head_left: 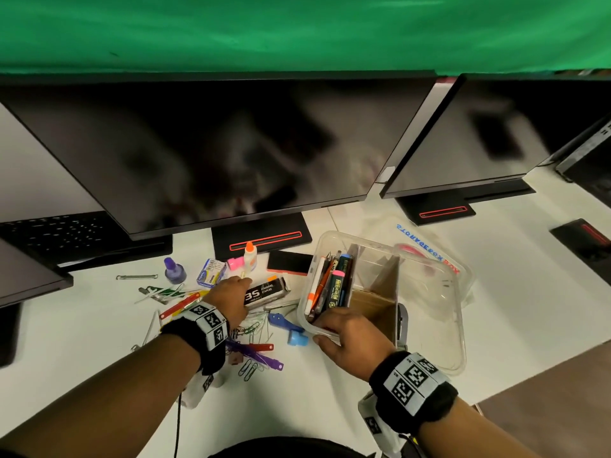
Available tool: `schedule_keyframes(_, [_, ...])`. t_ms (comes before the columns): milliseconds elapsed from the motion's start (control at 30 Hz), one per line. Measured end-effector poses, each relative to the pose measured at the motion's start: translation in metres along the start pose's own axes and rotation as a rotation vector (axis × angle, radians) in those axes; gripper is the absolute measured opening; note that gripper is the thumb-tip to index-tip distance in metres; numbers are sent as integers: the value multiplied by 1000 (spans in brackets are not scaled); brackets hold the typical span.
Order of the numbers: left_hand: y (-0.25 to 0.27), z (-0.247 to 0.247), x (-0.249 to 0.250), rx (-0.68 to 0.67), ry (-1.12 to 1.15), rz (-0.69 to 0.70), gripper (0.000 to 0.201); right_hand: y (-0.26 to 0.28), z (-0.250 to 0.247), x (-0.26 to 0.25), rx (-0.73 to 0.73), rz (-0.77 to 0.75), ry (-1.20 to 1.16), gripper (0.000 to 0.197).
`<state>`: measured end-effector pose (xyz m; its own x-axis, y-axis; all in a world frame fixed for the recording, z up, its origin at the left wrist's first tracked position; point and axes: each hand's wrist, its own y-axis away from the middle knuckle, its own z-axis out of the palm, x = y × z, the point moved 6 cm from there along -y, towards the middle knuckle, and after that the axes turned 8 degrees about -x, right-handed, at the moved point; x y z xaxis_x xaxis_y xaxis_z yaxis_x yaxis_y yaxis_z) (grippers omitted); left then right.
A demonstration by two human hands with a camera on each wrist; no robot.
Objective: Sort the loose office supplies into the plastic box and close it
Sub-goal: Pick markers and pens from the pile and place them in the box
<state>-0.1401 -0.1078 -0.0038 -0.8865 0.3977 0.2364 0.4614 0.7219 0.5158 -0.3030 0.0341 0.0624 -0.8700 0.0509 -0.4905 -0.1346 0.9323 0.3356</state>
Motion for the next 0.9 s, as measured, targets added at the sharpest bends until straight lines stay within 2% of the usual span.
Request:
schedule_keyframes(100, [14, -10, -1, 72, 99, 35, 61, -3, -18, -2, 161, 22, -120, 23])
schedule_keyframes(233, [34, -24, 3, 178, 203, 105, 61, -15, -46, -12, 371, 91, -304, 24])
schedule_keyframes(500, [69, -48, 19, 291, 243, 237, 61, -35, -48, -22, 384, 160, -634, 22])
schedule_keyframes(600, [77, -52, 21, 288, 247, 245, 59, -35, -47, -19, 398, 155, -666, 18])
schedule_keyframes(733, [85, -57, 40, 302, 240, 321, 57, -35, -40, -20, 361, 139, -678, 19])
schedule_keyframes(833, [86, -65, 55, 331, 279, 352, 58, -25, -51, -22, 444, 69, -833, 25])
schedule_keyframes(900, [85, -70, 68, 337, 287, 380, 59, -15, -64, -17, 529, 62, -907, 20])
